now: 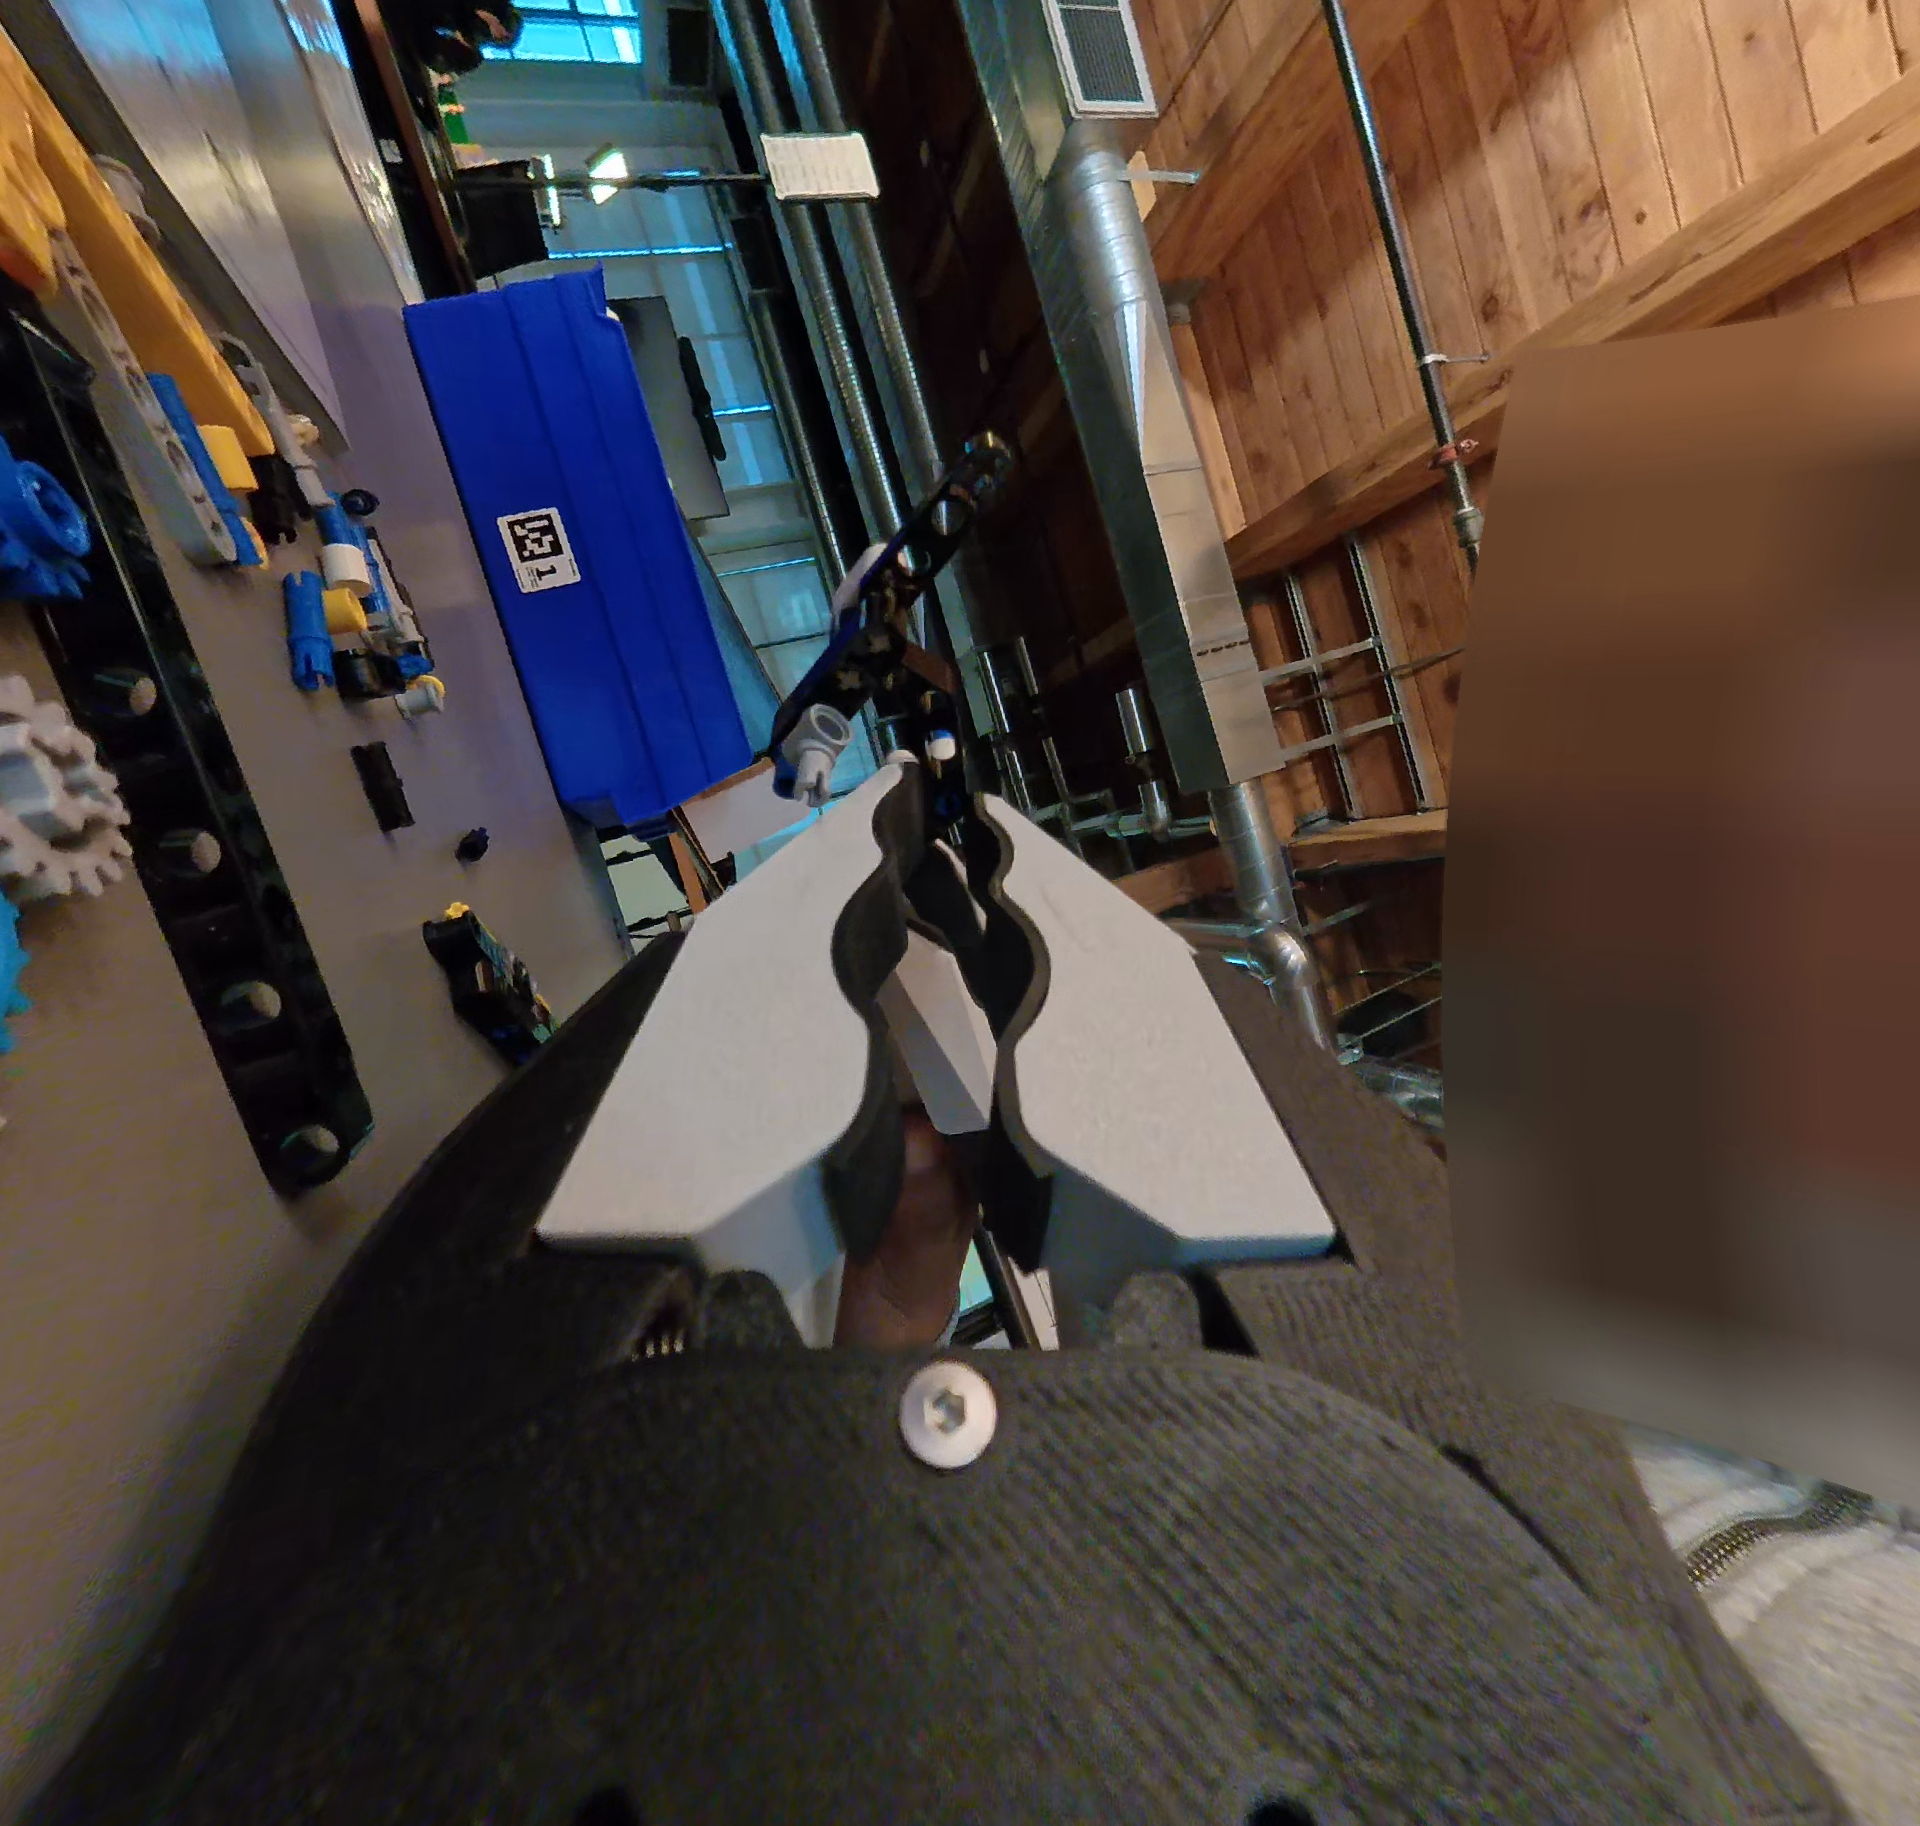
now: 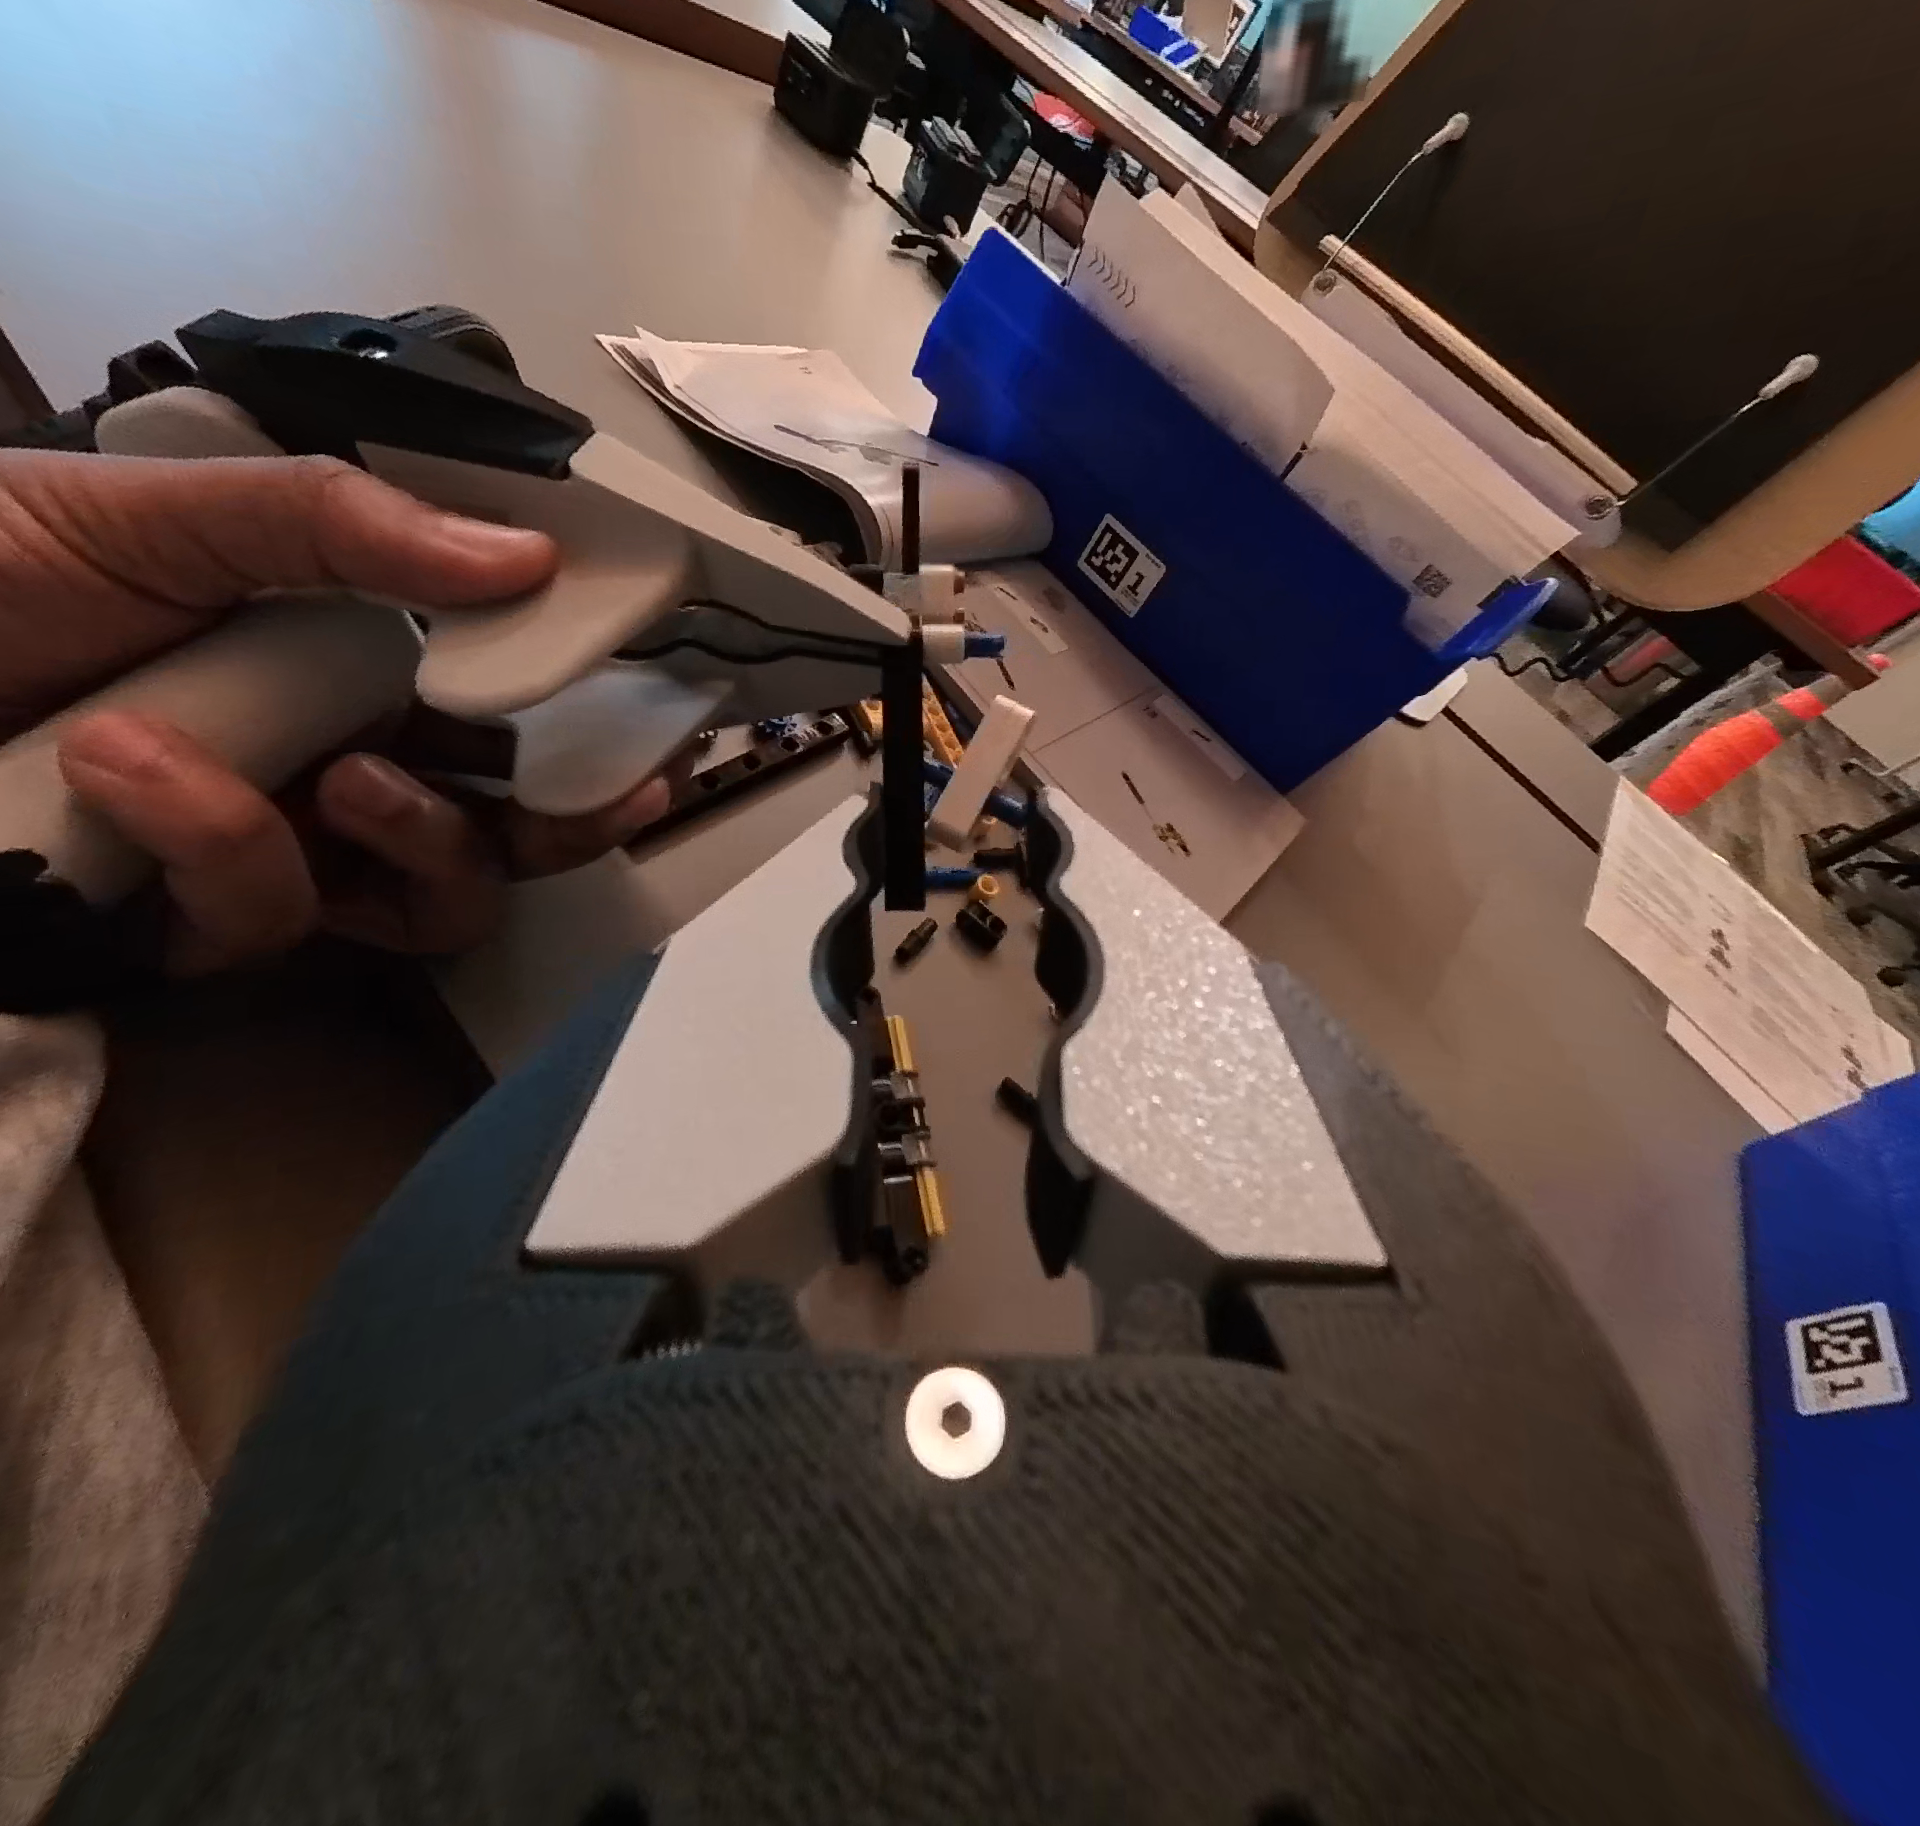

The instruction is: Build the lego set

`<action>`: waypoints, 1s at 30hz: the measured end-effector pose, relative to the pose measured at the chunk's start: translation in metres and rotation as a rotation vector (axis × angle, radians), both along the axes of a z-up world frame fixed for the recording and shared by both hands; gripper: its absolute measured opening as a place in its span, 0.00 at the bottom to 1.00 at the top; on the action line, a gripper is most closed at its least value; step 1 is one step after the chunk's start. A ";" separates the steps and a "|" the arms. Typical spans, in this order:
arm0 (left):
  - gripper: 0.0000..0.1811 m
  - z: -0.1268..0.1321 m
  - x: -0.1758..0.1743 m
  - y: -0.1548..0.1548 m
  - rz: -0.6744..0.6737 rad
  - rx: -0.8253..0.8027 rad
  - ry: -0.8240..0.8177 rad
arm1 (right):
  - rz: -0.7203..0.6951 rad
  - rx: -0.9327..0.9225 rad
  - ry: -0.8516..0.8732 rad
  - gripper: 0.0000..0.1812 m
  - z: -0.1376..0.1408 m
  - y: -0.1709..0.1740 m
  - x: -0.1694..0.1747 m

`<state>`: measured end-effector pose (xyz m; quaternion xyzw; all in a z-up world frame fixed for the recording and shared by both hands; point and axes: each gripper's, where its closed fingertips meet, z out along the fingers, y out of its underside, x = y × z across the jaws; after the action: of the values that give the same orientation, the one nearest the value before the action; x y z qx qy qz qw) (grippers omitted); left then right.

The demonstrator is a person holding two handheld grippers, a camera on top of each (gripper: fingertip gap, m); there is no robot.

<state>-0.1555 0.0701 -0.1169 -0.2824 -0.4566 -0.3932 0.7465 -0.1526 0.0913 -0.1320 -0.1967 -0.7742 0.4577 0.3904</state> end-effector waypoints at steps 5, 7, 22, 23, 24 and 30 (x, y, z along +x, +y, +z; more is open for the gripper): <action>0.04 0.002 0.002 0.002 -0.028 -0.008 0.025 | 0.092 -0.013 -0.009 0.16 0.001 -0.003 0.005; 0.04 0.001 0.004 0.005 -0.041 -0.019 0.029 | 0.143 -0.010 -0.014 0.17 0.000 -0.005 0.008; 0.03 -0.002 0.005 0.008 -0.045 -0.027 0.021 | 0.169 0.010 -0.033 0.16 -0.003 -0.002 0.008; 0.04 -0.002 0.005 0.008 -0.047 -0.030 0.020 | 0.172 0.014 -0.038 0.17 -0.004 -0.003 0.008; 0.03 -0.002 0.006 0.008 -0.048 -0.032 0.021 | 0.172 0.018 -0.040 0.17 -0.005 -0.003 0.008; 0.04 -0.002 0.005 0.007 -0.040 -0.029 0.021 | 0.151 -0.016 -0.045 0.14 -0.002 0.002 0.005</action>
<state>-0.1509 0.0770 -0.1188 -0.3066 -0.4486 -0.3985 0.7389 -0.1479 0.0933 -0.1336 -0.1510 -0.7918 0.4874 0.3358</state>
